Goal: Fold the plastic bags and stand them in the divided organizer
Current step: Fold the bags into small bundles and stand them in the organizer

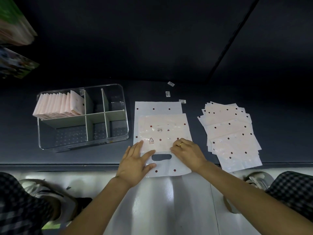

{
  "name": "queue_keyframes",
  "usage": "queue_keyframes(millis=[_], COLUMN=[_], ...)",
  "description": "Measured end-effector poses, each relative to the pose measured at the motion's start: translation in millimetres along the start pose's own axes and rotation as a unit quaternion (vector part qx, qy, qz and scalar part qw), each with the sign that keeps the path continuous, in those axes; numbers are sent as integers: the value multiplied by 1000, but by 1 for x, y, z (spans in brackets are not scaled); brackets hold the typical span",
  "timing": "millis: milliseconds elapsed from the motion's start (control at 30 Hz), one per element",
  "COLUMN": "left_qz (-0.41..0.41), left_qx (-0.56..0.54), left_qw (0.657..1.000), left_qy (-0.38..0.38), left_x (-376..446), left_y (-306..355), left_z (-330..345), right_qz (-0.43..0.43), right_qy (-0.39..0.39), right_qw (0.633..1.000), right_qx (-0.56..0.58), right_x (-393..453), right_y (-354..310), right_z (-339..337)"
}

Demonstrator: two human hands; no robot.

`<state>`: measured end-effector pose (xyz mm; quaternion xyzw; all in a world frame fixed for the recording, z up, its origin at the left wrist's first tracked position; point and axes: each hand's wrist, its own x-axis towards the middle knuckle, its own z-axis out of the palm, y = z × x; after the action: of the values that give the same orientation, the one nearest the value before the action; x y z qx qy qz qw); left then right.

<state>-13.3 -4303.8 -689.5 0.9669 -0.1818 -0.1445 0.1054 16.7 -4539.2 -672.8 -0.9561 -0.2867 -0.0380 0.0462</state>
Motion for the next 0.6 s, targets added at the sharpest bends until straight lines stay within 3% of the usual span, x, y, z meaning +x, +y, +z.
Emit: queue_keyframes(millis=[167, 267, 367, 600], left_qz=[-13, -29, -40, -42], left_qx=[-23, -45, -63, -105], left_qw=[1000, 999, 997, 993], left_qy=[1, 4, 16, 35], left_x=[1, 2, 0, 1], left_y=[3, 2, -2, -5], left_z=[-1, -1, -3, -5], right_qz=[-17, 8, 100, 119], right_qy=[-13, -11, -77, -79], right_qw=[998, 1000, 985, 982], right_qx=[-67, 8, 121, 126], right_x=[7, 10, 5, -2], right_y=[-1, 0, 11, 18], right_z=[5, 5, 5, 2])
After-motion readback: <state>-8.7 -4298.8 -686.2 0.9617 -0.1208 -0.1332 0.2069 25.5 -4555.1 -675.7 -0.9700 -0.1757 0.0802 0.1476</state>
